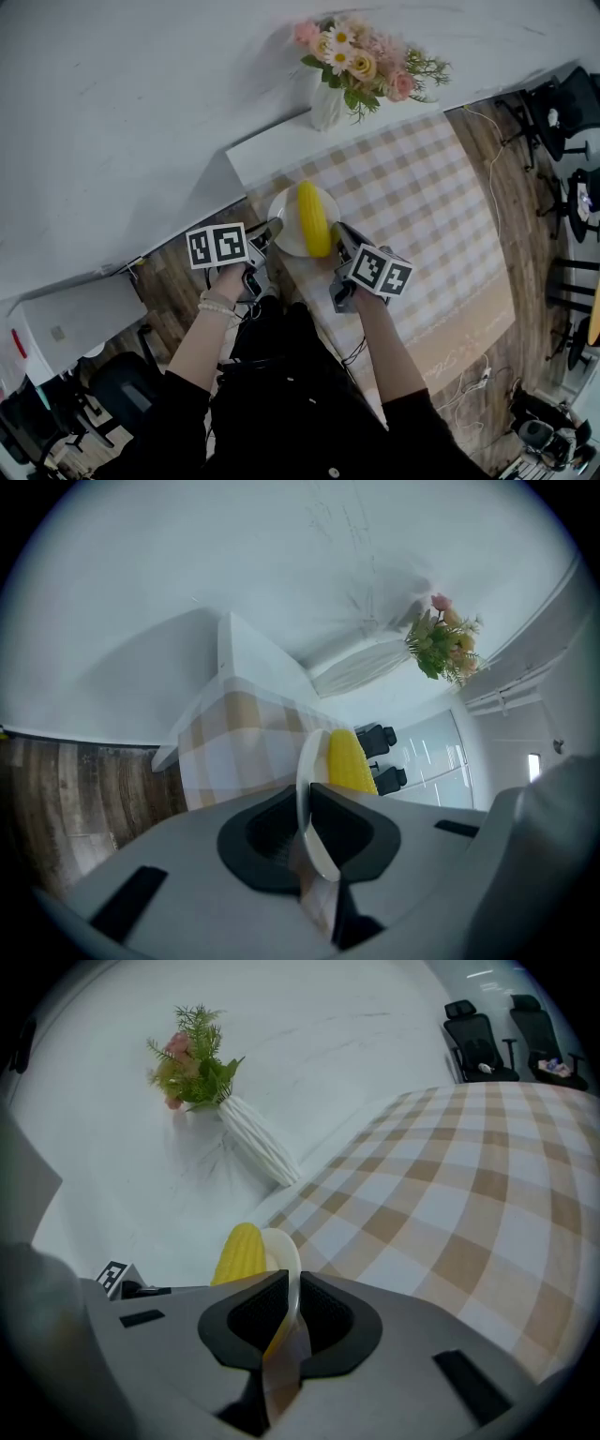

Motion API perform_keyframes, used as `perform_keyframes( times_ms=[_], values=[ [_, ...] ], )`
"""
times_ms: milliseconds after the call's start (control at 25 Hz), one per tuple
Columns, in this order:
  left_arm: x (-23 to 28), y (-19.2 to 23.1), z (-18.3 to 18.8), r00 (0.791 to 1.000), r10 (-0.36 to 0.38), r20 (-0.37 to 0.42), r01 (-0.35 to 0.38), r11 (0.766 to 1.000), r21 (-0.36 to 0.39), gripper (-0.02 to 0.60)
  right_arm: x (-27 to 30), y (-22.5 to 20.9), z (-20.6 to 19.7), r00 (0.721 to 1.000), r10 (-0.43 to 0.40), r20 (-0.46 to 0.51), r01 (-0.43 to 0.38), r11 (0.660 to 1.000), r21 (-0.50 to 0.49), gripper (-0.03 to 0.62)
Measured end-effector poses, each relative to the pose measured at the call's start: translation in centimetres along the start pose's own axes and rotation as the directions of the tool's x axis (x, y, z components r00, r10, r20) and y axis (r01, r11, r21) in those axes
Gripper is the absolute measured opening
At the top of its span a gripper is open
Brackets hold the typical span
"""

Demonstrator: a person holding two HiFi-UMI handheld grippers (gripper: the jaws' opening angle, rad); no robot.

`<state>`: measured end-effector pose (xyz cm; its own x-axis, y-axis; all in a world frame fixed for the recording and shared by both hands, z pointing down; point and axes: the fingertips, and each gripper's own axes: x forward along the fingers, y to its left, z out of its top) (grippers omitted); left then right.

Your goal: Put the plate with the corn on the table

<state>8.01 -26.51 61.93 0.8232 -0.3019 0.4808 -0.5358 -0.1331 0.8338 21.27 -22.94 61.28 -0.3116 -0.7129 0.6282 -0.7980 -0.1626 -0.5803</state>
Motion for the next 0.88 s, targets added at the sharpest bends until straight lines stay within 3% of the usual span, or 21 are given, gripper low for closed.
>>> perform_keyframes(
  times_ms=[240,440,880],
  values=[
    [0.3,-0.1,-0.3,0.997,0.064,-0.042,-0.061,0.996,0.060,0.054,0.2,-0.7,-0.2,0.998,-0.056,-0.021,0.056,0.998,-0.033,0.069],
    [0.5,-0.4,-0.5,0.987,0.140,-0.072,-0.127,0.979,0.159,0.072,0.2,-1.1,-0.1,0.995,-0.093,-0.028,0.092,0.995,-0.036,0.071],
    [0.6,-0.6,-0.8,0.976,0.193,-0.104,-0.163,0.956,0.243,0.077,0.4,-1.4,-0.3,0.988,-0.149,-0.043,0.146,0.987,-0.068,0.072]
  ],
)
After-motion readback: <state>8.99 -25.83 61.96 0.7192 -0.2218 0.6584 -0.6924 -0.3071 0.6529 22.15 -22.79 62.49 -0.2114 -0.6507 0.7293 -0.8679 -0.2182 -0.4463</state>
